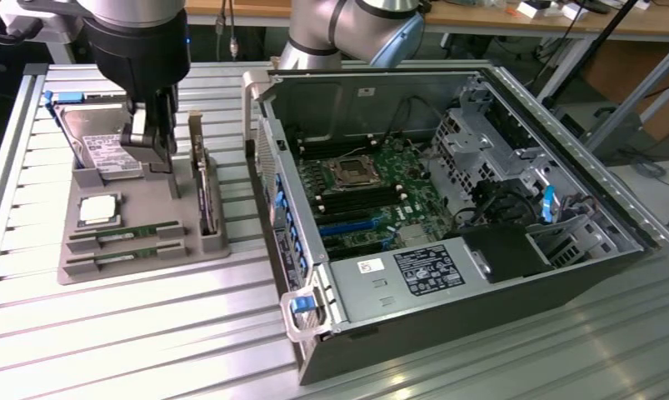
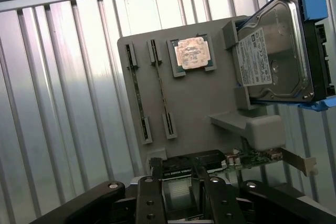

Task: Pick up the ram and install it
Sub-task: 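Pick up the ram and move it above insertion slot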

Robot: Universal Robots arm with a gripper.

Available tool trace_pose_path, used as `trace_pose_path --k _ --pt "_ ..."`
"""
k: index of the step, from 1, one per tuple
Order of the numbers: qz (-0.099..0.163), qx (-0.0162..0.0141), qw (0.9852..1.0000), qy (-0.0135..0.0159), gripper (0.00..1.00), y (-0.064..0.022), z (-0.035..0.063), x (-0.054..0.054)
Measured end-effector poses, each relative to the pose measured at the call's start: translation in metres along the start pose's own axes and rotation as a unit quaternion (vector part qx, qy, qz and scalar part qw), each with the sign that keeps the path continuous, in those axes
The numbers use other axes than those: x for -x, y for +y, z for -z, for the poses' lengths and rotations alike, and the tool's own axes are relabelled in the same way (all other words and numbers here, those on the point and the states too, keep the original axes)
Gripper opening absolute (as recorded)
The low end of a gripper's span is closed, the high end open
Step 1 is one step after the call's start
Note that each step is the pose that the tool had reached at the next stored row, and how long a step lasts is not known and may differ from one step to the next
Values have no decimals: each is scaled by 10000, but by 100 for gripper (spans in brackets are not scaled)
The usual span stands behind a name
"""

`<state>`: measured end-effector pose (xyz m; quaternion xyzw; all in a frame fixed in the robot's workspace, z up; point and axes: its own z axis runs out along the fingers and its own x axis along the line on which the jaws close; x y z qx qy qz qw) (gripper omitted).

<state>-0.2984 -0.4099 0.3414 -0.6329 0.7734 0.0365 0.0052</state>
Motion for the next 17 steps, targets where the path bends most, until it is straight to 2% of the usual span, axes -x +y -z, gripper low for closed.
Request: trace_pose_path --k 17 --pt "0 3 10000 -13 36 -1 -51 -3"
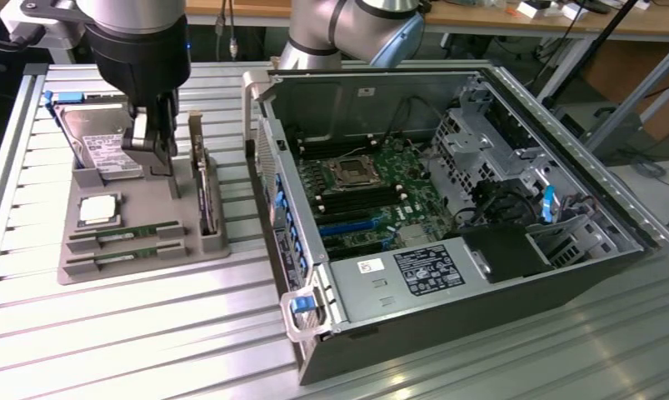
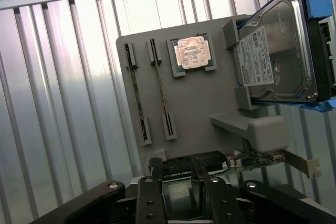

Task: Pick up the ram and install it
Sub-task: 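Pick up the ram and move it above insertion slot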

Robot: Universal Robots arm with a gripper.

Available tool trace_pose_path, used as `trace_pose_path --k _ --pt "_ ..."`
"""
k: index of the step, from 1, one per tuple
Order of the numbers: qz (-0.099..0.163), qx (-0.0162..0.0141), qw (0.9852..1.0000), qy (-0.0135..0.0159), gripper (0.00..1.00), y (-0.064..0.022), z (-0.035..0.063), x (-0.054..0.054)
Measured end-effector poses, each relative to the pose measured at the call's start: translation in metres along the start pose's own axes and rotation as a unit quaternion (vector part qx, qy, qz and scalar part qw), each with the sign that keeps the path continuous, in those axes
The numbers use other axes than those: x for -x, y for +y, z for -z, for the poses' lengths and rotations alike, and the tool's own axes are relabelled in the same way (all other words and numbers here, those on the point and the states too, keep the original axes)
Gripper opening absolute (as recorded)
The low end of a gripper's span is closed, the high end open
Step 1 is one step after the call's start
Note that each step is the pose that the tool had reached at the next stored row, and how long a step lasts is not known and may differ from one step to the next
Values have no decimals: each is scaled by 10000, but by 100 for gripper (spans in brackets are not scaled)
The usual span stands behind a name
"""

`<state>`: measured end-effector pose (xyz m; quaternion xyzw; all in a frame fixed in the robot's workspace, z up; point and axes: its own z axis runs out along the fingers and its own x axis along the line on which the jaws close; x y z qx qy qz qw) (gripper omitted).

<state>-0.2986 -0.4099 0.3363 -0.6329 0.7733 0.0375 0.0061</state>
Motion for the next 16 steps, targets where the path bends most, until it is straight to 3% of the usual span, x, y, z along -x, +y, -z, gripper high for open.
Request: trace_pose_path --k 16 --pt "1 2 10000 -10 36 0 -50 -3"
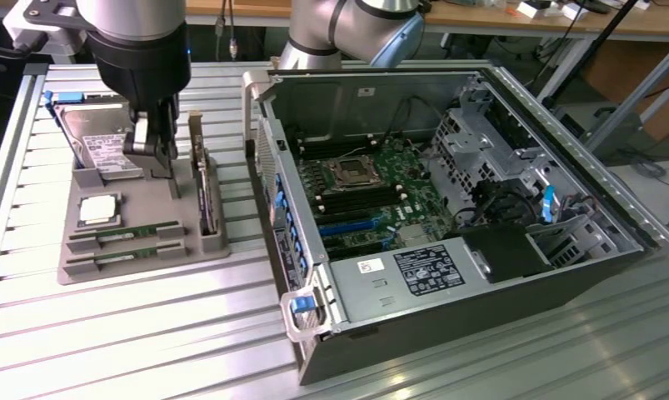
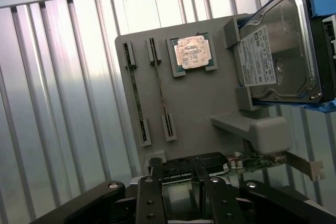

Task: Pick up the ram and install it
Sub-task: 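Pick up the ram and move it above insertion slot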

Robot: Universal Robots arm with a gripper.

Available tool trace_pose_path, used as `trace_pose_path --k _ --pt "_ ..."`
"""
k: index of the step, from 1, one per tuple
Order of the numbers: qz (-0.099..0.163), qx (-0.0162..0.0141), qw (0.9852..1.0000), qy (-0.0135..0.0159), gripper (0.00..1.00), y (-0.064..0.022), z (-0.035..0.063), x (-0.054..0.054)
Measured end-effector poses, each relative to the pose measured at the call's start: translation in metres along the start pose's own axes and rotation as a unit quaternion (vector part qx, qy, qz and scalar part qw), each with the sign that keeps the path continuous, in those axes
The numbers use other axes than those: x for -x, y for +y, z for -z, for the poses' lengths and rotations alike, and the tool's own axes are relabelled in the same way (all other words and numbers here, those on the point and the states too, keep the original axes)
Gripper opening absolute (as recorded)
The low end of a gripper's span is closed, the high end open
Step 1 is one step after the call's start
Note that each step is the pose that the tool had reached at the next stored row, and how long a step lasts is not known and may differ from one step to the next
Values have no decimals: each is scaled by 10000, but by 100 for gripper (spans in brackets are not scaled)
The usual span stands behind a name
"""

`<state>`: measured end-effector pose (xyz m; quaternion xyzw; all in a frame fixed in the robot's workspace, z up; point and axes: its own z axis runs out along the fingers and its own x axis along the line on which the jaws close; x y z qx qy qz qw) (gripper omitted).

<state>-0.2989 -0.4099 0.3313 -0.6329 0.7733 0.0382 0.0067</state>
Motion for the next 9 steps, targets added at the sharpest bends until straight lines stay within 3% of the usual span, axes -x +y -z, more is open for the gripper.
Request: trace_pose_path --k 9 --pt "0 1 10000 -6 36 -1 -26 -2"
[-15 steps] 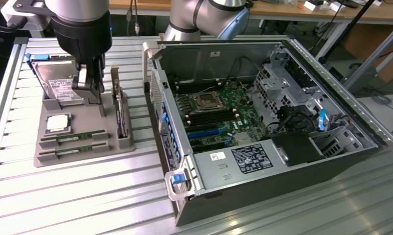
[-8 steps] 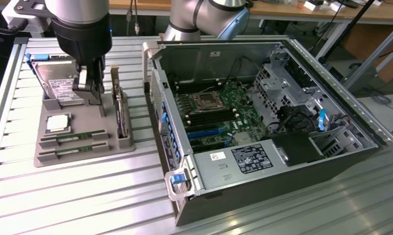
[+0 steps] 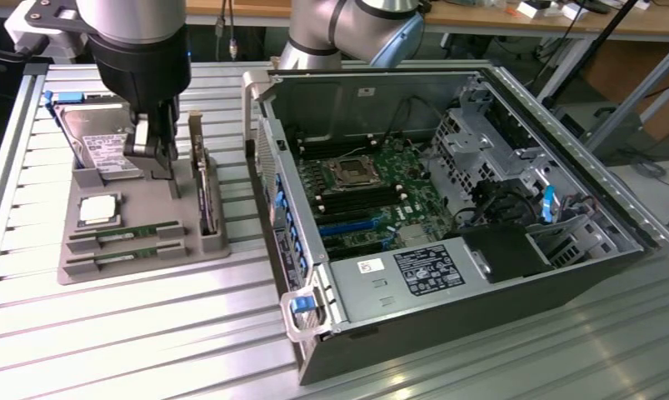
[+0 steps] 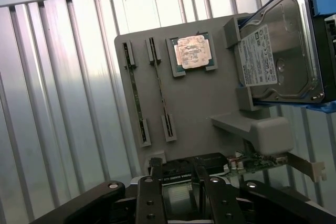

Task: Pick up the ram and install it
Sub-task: 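Pick up the ram and move it above insertion slot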

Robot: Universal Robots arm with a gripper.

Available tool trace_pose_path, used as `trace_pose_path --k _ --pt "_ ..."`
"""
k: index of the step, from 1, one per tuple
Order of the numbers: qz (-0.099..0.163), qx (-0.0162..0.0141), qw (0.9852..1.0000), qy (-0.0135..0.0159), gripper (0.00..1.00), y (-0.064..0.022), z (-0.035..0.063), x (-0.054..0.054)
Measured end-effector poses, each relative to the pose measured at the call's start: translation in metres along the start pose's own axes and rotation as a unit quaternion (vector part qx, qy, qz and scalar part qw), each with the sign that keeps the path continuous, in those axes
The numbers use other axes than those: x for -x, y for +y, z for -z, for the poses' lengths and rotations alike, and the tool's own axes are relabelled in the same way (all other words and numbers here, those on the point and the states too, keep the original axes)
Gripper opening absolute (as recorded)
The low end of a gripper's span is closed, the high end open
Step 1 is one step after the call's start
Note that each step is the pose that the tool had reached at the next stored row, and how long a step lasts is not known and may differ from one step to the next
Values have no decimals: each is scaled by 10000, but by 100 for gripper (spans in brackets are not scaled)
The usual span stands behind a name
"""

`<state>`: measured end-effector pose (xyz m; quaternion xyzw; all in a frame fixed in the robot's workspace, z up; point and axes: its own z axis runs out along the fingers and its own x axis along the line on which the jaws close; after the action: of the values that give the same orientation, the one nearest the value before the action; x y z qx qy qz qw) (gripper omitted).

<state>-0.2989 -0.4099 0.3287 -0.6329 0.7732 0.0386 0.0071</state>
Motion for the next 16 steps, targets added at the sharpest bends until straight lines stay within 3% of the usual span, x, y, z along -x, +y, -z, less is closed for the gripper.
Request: trace_pose_path --k 16 --pt "0 3 10000 -15 36 -1 -58 -4"
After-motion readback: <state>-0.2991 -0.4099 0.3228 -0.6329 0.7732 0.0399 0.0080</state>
